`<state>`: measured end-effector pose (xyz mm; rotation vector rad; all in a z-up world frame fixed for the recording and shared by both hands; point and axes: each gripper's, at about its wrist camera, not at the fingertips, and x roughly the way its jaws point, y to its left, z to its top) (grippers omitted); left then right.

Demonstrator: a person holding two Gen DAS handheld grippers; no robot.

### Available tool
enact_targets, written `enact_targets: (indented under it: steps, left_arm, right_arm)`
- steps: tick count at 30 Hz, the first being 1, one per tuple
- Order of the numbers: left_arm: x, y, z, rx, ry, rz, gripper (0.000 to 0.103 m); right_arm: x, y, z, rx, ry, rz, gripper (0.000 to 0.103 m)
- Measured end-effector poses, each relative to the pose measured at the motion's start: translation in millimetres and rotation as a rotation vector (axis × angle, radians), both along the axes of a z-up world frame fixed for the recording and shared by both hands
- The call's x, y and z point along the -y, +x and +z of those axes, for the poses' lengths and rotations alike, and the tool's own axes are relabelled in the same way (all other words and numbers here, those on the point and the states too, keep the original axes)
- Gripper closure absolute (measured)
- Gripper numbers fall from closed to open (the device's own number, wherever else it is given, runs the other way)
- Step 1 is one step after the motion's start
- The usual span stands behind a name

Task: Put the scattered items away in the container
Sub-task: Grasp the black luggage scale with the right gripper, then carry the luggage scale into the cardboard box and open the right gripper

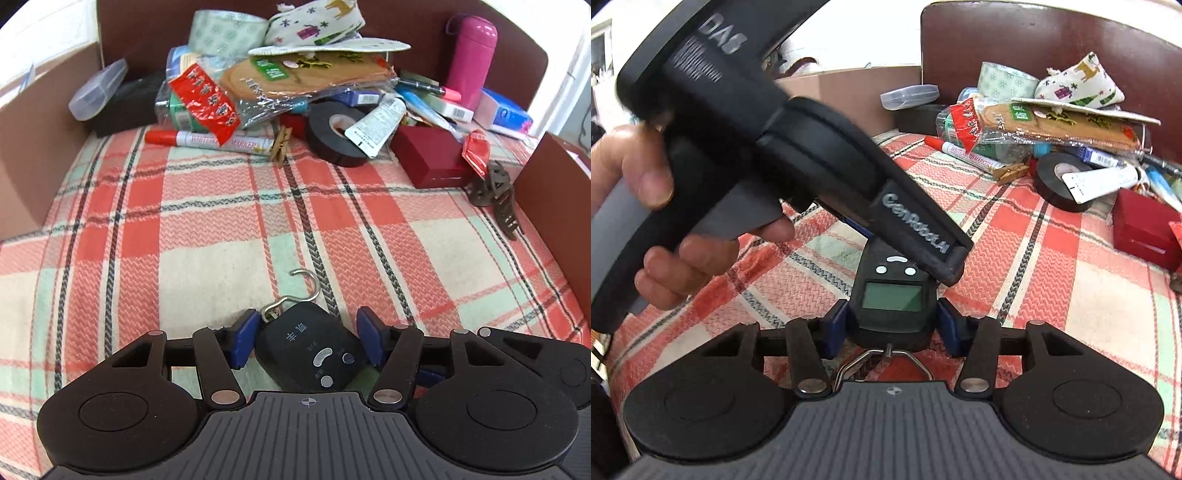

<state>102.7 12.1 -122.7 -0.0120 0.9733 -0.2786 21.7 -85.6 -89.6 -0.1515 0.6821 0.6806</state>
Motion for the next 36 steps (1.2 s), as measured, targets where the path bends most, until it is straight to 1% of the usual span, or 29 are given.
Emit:
enact_targets:
  steps: [9, 13, 18, 24, 28, 36]
  left_arm:
    - [-27.0, -12.1, 7.7, -0.024, -0.061, 0.075, 0.052]
    - [-45.8, -18.4, 18.2, -0.006, -0.077, 0.113, 0.053]
    - [-72.0, -26.0, 41.9, 0.053, -0.079, 0.161, 0.053]
    - [-111.0, -28.7, 77.1, 0.143, -0.074, 0.235, 0.053]
    - [-135.9, -29.7, 103.8, 0.218, -0.060, 0.275, 0.053]
    - [-183.9, -5.9, 152.1, 0.323, -0.031, 0.343, 0.053]
  right_arm:
    - [-7.4, -7.5, 10.4, -0.039, 0.034, 0.033, 0.048]
    - [-18.4, -8.9, 19.3, -0.036, 0.046, 0.062, 0.048]
    - [-37.9, -7.1, 38.9, 0.003, 0.061, 0.120, 0.048]
    - [-72.3, 3.8, 69.5, 0.062, 0.077, 0.198, 0.048]
    - [-98.3, 12.9, 93.2, 0.116, 0.090, 0.246, 0.048]
    - [-150.7, 41.0, 138.6, 0.203, 0.109, 0.328, 0.048]
